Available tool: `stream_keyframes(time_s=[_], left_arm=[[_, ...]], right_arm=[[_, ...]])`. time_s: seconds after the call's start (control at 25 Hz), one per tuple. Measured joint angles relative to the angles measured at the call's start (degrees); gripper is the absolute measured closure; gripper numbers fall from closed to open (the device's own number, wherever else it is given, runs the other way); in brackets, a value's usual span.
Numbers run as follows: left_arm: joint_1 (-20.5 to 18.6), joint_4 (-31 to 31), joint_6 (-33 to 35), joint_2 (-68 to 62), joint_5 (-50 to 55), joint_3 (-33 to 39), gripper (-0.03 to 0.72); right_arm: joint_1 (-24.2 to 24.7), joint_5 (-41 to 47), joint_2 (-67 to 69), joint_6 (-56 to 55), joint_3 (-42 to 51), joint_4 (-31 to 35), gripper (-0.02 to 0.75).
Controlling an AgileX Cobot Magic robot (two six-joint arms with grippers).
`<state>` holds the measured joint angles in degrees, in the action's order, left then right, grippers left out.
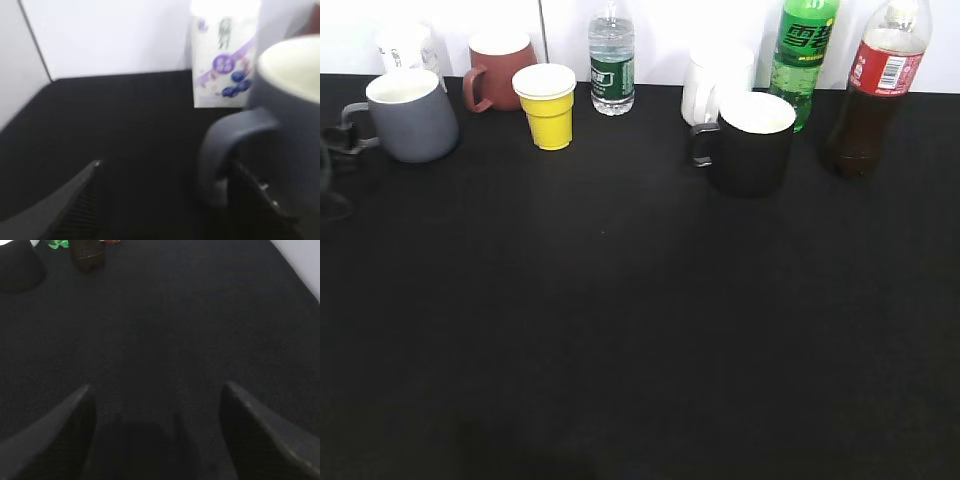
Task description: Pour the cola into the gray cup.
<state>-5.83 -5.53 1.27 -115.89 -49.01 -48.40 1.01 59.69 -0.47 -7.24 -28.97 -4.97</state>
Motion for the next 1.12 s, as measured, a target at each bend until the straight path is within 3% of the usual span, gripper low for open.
stream_keyframes(time_s=[0.08,0.16,0.28,0.32,0.4,0.56,0.72,0.8,0.88,1.0,1.12], left_arm=[[0.0,-2.55,-0.29,-2.36,1.33,-3.57,0.237],[-0.51,-7.39,-2.54,-4.56,2.03,-7.11,0.258],[-0.8,-9.2,-4.01,-7.25,2.59,-11.66,0.29],[-0.8,-10.35,-4.37,-7.86,2.59,-12.44,0.357],[-0.8,-12.72,-4.5,-8.51,0.92,-12.63,0.595],[-0.82,-15.03,-4.37,-7.81,-1.52,-11.05,0.608],[-0.72,-14.53,-4.17,3.76,-5.54,1.45,0.618],[0.81,-14.13,-4.17,11.97,-6.31,9.86,0.618],[5.06,-14.08,-4.17,18.44,-6.38,17.22,0.618],[13.38,-14.01,-4.17,23.45,-6.37,24.01,0.618],[19.97,-13.5,-4.17,23.92,-6.36,25.41,0.619]], right_arm=[[0.0,0.0,0.0,0.0,0.0,0.0,0.154],[0.0,0.0,0.0,0.0,0.0,0.05,0.154],[0.0,0.0,0.0,0.0,0.0,0.49,0.154],[0.0,0.0,0.0,0.0,0.0,0.68,0.154],[0.0,0.0,0.0,0.0,0.0,0.85,0.154],[0.0,0.0,0.0,0.0,0.0,1.08,0.154],[0.0,-1.8,-0.01,0.0,-0.67,1.85,0.154],[0.0,-11.28,1.87,0.0,-0.63,2.93,0.154],[0.0,-28.75,7.76,0.0,4.05,3.8,0.154],[0.0,-64.52,24.82,0.02,15.65,3.43,0.154],[0.0,-92.74,51.47,0.07,18.21,-0.26,0.154]])
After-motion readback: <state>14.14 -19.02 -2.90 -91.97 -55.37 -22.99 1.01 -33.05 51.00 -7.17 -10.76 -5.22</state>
